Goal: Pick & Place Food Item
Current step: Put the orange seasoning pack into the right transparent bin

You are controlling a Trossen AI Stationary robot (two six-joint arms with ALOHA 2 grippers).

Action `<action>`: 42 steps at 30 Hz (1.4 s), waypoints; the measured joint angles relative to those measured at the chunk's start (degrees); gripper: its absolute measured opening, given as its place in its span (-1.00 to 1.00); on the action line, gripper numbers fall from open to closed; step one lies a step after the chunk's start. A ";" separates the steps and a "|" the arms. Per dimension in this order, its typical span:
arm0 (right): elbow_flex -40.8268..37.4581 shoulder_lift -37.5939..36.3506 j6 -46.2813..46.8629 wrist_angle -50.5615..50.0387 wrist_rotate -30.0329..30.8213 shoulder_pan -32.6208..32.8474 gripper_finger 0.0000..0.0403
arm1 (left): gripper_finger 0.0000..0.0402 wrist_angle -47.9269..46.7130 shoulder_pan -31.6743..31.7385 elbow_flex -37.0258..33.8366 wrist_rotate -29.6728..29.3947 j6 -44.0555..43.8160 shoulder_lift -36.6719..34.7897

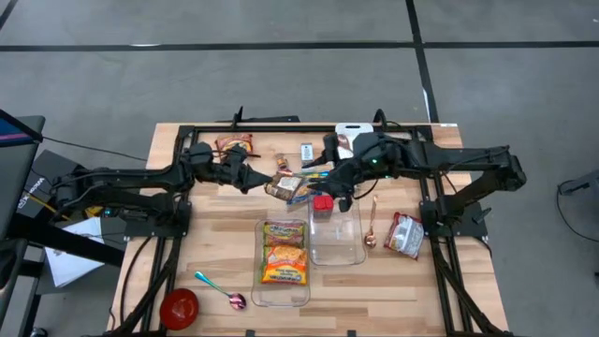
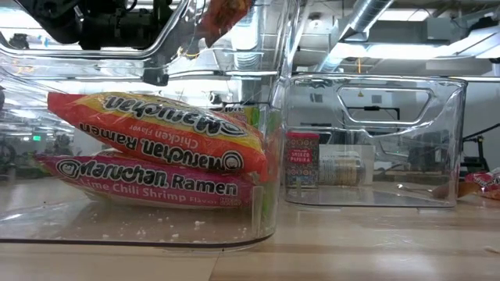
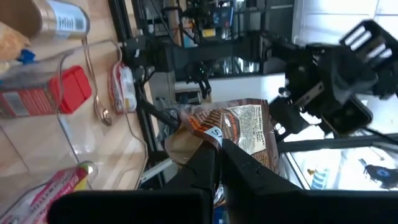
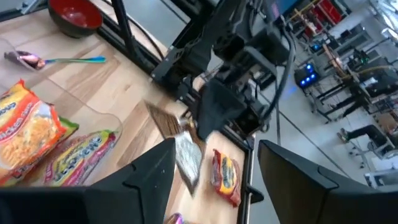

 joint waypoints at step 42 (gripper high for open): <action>2.53 6.36 -4.49 -1.02 -3.72 -1.07 -0.84 | -0.97 2.53 0.71 0.00 0.01 1.02 0.00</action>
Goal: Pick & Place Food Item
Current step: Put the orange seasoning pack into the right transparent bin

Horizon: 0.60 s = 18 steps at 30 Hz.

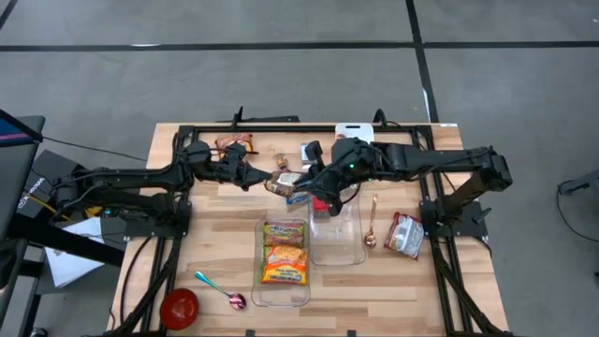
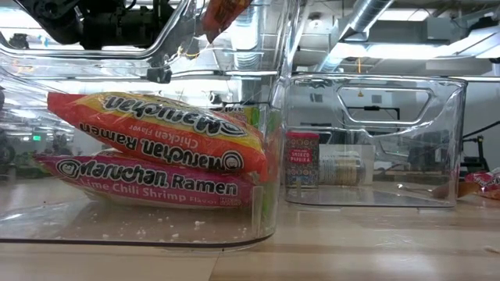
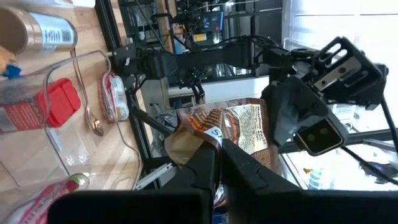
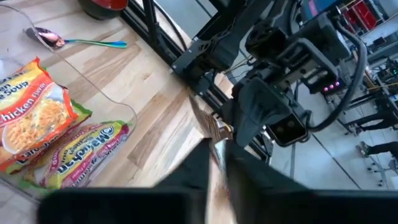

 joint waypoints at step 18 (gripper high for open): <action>9.84 -0.07 10.12 -9.87 -1.42 -3.25 -1.00 | -0.50 -8.56 1.52 0.04 -0.65 16.07 -0.02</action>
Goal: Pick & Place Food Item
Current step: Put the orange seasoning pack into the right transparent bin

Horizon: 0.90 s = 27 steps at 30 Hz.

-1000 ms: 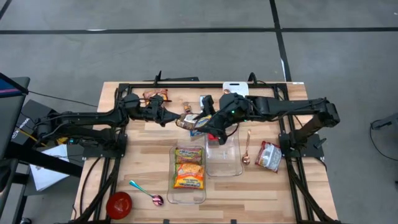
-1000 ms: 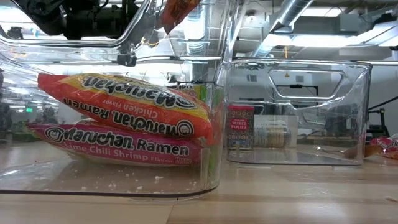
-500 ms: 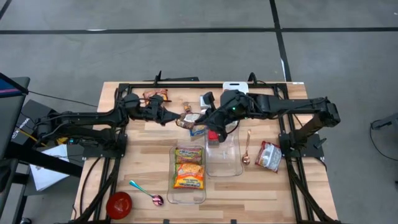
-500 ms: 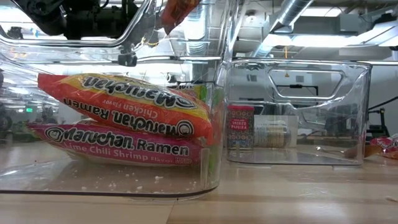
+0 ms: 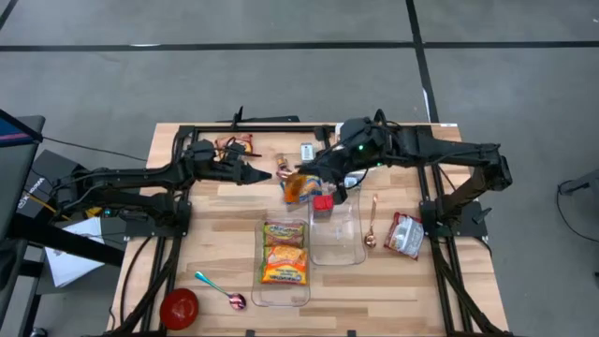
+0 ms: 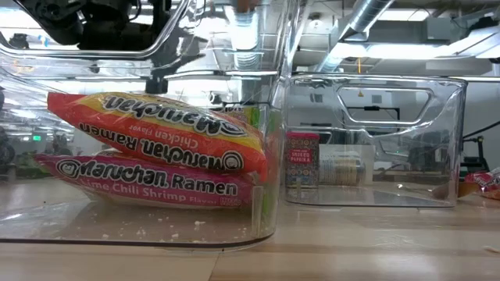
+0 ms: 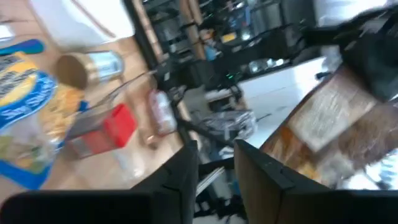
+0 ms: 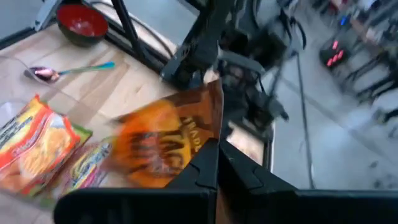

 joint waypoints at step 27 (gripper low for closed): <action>-3.95 0.04 19.71 -33.21 -4.79 -4.60 -1.00 | -0.43 -0.07 -5.32 -0.04 -9.92 12.97 -0.22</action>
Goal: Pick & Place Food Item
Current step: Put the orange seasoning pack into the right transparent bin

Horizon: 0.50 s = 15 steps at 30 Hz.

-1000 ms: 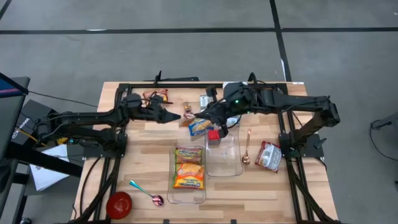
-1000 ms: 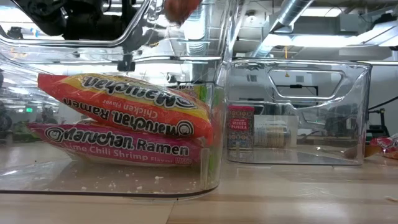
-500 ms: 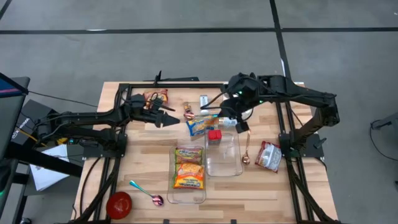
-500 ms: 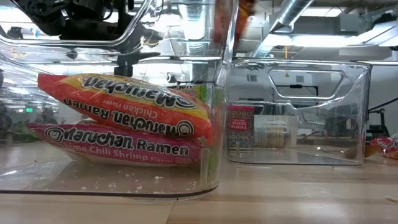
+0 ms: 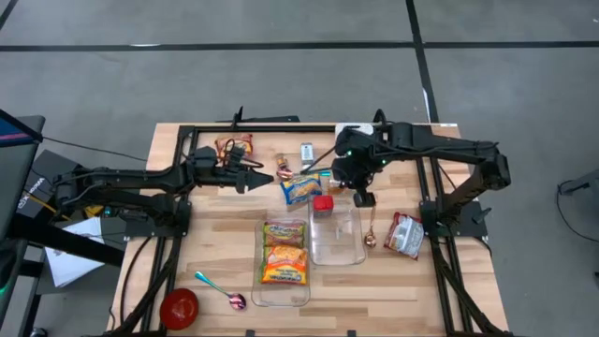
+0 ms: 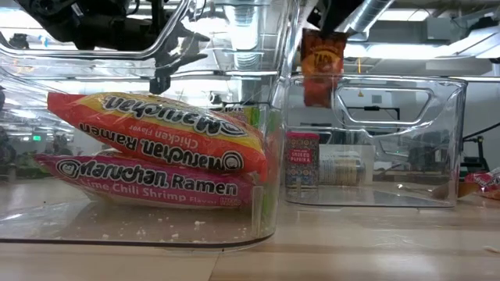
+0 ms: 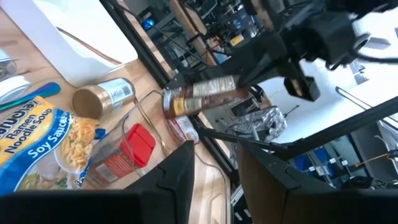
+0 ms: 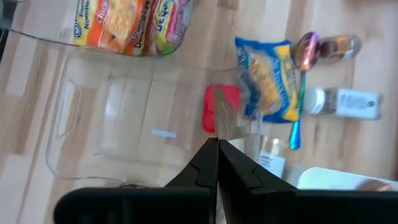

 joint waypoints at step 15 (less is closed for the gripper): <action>-6.03 -0.20 3.15 -0.63 -1.22 1.39 -1.00 | -0.44 -0.03 -2.74 0.00 -0.39 0.26 0.00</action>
